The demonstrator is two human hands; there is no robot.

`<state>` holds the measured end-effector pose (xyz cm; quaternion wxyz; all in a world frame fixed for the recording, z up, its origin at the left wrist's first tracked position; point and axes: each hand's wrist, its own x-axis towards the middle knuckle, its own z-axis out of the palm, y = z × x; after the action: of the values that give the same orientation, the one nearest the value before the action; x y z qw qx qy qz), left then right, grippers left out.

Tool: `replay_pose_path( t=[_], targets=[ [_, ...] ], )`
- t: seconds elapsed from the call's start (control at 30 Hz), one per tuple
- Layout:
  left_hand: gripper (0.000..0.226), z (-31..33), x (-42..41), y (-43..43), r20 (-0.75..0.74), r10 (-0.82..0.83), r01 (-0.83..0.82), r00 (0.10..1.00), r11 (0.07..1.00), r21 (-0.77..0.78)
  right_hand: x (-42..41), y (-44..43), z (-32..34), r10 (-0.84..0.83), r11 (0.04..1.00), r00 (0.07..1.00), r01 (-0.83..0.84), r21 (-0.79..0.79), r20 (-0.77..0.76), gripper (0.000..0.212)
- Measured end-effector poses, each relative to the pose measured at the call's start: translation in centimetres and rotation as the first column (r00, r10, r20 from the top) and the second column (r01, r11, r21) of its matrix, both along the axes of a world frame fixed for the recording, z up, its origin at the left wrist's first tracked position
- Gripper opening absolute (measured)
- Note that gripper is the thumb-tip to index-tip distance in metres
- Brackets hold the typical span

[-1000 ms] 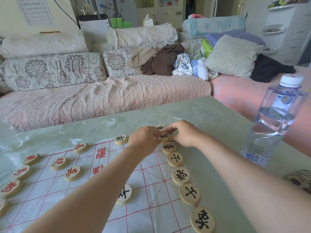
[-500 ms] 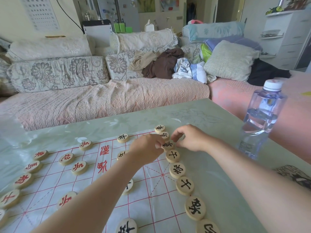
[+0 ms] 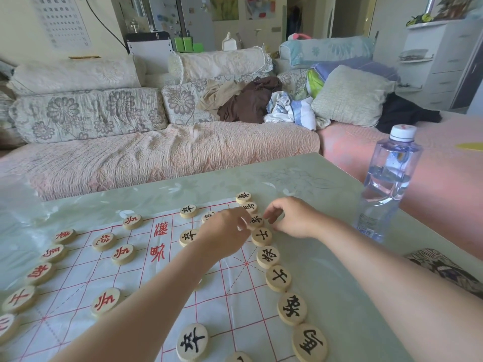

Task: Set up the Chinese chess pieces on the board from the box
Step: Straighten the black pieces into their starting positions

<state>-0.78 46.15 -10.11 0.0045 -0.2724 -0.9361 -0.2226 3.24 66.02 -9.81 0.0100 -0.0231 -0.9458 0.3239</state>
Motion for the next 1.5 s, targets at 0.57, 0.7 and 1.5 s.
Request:
replay_pose_path(
  t=[0.57, 0.7, 1.5],
  targets=[
    [0.023, -1.0, 2.1, 0.4, 0.066, -0.012, 0.009, 0.998, 0.999, 0.045, 2.6, -0.4, -0.2, 0.041, 0.999, 0.999, -0.04, -0.032, 0.009, 0.017],
    [0.027, -0.5, 2.7, 0.0, 0.054, -0.004, 0.002, 0.999, 0.999, 0.043, 3.3, -0.3, 0.3, 0.013, 1.0, 1.0, -0.013, -0.014, 0.002, 0.018],
    [0.024, -0.2, 6.3, -0.8, 0.096, -0.033, 0.031, 0.995, 0.999, 0.019, 6.4, -0.4, -0.1, 0.102, 0.994, 0.995, -0.101, -0.052, 0.023, 0.019]
  ],
)
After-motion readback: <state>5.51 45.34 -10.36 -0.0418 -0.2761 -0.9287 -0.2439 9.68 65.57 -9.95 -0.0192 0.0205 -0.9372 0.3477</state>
